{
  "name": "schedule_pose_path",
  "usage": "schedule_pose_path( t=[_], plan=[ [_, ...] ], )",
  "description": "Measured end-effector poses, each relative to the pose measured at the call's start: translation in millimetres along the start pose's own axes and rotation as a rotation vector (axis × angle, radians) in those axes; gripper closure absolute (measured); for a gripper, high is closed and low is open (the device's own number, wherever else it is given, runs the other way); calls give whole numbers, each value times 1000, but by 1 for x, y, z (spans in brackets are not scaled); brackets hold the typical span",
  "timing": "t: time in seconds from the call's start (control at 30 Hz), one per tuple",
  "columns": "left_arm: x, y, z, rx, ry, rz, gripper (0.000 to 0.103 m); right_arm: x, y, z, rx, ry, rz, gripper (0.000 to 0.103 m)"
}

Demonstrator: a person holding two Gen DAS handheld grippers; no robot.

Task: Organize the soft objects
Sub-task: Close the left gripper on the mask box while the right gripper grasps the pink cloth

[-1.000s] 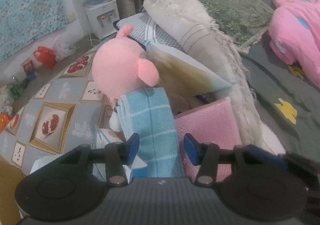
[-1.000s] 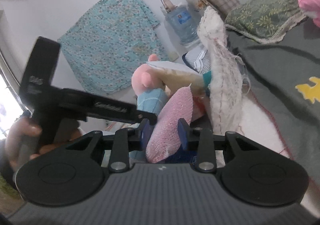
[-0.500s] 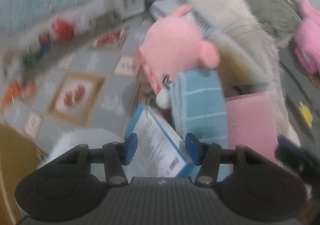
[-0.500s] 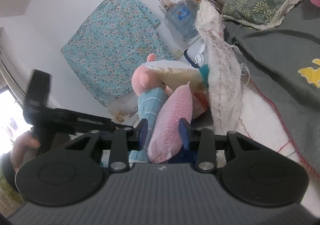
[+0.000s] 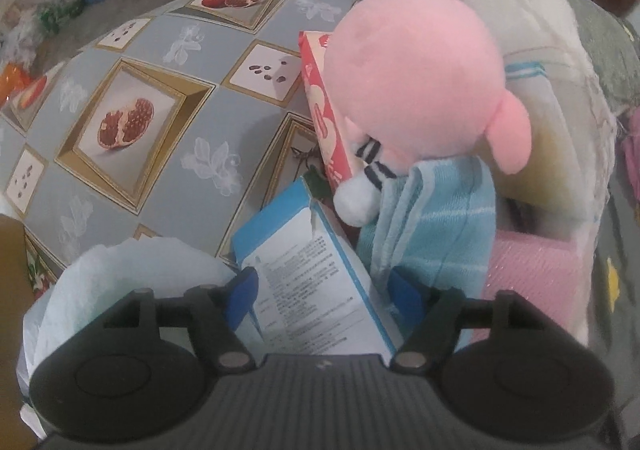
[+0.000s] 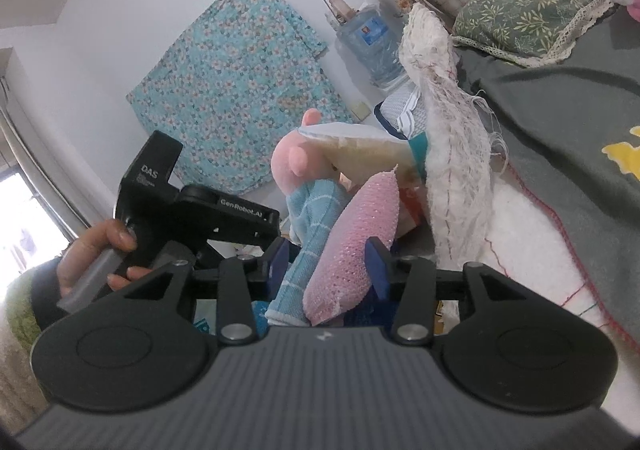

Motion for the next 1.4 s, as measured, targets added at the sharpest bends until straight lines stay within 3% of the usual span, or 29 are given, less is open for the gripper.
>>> schedule_pose_path(
  t=[0.27, 0.57, 0.63, 0.73, 0.8, 1.13, 1.3, 1.4],
  plan=[
    [-11, 8, 8, 46, 5, 14, 42, -1, -1, -1, 6, 0, -1, 60],
    [-37, 4, 18, 131, -33, -54, 45, 0, -2, 1, -1, 6, -1, 60],
    [-39, 3, 20, 164, -62, -73, 45, 0, -3, 2, 4, -3, -3, 60],
    [-39, 4, 22, 252, -162, -92, 57, -2, -3, 8, 16, -34, -4, 60],
    [-36, 7, 26, 276, -183, -75, 58, -2, -3, 12, 16, -44, -5, 60],
    [-26, 4, 34, 180, -86, -72, 67, 8, -9, 17, 22, -34, -18, 61],
    [-21, 6, 32, 171, -87, -92, 70, 15, -10, 19, 8, -1, -26, 62],
    [-30, 7, 30, 173, -90, -126, 71, 17, -11, 16, 11, 27, -26, 68]
  ],
)
Point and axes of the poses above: each gripper's, at about its wrist camera, not at the fingertips, and x roughly the way its jaws point, z to its left, y to its underside, the point moved 10 cm from there along x, roughly the way its jaws point, and after that the axes turned 3 degrees about -z, right-handed, at the moved point
